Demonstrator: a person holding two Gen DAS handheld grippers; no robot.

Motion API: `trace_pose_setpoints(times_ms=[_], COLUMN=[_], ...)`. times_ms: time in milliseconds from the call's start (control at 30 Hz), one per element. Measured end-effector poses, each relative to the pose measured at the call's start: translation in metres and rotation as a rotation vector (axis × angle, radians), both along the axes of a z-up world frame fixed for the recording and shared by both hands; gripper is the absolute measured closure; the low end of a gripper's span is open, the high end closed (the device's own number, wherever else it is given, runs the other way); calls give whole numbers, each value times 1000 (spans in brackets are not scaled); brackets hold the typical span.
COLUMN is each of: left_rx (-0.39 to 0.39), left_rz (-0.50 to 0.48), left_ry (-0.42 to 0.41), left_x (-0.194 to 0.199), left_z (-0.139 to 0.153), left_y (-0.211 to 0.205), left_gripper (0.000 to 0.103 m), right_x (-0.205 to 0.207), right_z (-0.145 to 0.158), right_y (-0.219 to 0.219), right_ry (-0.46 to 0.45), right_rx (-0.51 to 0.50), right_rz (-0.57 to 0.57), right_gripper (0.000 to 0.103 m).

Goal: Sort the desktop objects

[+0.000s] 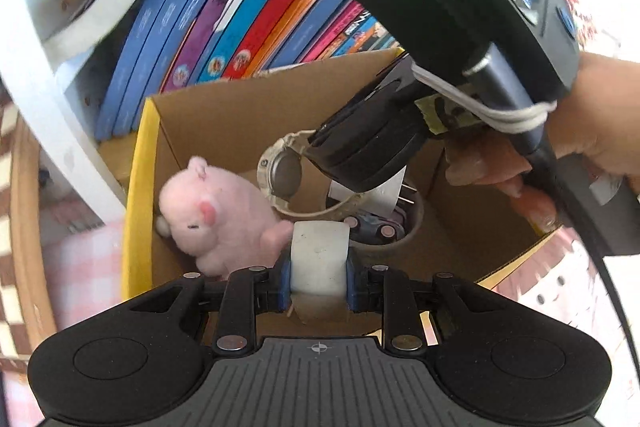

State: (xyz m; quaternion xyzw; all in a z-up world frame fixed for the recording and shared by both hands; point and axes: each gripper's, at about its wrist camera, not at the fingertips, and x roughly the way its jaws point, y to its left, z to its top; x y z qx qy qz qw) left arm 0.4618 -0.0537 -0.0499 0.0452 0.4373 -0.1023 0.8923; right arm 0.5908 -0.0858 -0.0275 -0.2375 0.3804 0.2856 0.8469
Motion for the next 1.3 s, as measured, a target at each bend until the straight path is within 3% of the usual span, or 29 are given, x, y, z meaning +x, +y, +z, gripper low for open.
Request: trace_pose_setpoints(times_ms=[233, 300, 367, 533, 667, 867, 1300], left_rx=[-10, 4, 18, 15, 44, 68, 57], left_rz=[24, 31, 47, 59, 58, 27, 43], left_ry=[6, 3, -6, -16, -31, -78, -212], left_x=[-2, -3, -4, -12, -19, -30, -90], left_z=[2, 3, 4, 13, 20, 35, 68], left_y=[1, 0, 0, 0, -5, -7, 3], left_gripper=[74, 63, 38, 22, 17, 10, 7], right_x=[6, 7, 5, -5, -13, -31, -98], right_z=[-3, -4, -4, 1, 11, 35, 75], right_y=[-1, -3, -3, -1, -4, -17, -46], right_ry=[13, 29, 38, 22, 14, -21, -116], right_rx=[39, 68, 86, 85, 112, 153, 201], right_rz=[-16, -26, -28, -15, -18, -13, -94], right_gripper=[93, 83, 60, 46, 34, 26, 22])
